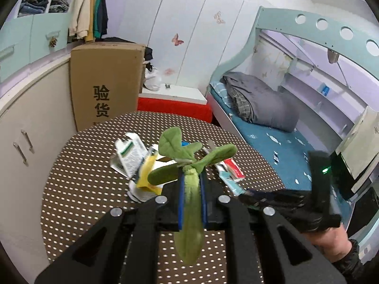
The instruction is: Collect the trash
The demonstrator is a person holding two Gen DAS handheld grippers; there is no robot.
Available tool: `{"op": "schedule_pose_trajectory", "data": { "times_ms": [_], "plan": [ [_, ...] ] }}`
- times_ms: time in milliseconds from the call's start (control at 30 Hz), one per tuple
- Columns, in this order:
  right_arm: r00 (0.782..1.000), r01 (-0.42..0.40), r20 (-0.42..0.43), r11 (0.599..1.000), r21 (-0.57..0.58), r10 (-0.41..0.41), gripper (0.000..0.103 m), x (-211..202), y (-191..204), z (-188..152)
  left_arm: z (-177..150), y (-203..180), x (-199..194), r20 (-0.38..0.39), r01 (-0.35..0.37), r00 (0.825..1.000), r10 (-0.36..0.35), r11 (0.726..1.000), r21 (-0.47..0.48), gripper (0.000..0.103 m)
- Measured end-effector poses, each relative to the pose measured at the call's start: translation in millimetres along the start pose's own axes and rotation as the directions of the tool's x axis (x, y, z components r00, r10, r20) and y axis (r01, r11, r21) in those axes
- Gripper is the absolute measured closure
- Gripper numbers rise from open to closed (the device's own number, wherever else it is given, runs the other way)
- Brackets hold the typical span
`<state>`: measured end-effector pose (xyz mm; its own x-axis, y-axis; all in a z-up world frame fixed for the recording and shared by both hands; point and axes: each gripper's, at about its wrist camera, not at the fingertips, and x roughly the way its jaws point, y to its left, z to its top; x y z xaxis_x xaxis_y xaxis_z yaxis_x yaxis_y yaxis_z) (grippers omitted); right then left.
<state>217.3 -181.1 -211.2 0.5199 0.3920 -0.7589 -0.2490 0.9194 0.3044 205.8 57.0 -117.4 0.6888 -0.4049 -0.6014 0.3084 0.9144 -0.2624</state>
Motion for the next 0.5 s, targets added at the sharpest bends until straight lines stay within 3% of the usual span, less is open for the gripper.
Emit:
{"op": "schedule_pose_trajectory", "data": {
  "times_ms": [67,100,133,267,367,500],
  "plan": [
    [0.999,-0.007,-0.035,1.000,0.013,0.007,0.070,7,-3,-6,-3,-5,8,-0.018,-0.002,1.000,0.002,1.000,0.000,0.092],
    [0.999,-0.014,-0.032,1.000,0.013,0.014,0.061,7,-2,-8,-4,-5,12,-0.027,0.000,1.000,-0.001,1.000,-0.002,0.092],
    [0.999,-0.026,-0.019,1.000,0.012,0.026,0.059,3,-1,-9,-7,-6,16,-0.037,0.002,0.999,-0.002,1.000,-0.006,0.092],
    [0.991,-0.124,0.034,0.990,-0.063,0.127,0.059,-16,16,-7,-12,-8,26,-0.060,0.007,0.998,-0.008,1.000,-0.004,0.092],
    [0.972,-0.229,0.024,0.964,-0.135,0.234,0.059,-20,36,-8,-13,-9,29,-0.066,0.011,0.998,-0.011,1.000,0.001,0.092],
    [0.956,-0.290,-0.003,0.939,-0.188,0.294,0.073,-12,59,-8,-11,-11,28,-0.063,0.018,0.998,-0.018,1.000,0.010,0.092]
  ]
}}
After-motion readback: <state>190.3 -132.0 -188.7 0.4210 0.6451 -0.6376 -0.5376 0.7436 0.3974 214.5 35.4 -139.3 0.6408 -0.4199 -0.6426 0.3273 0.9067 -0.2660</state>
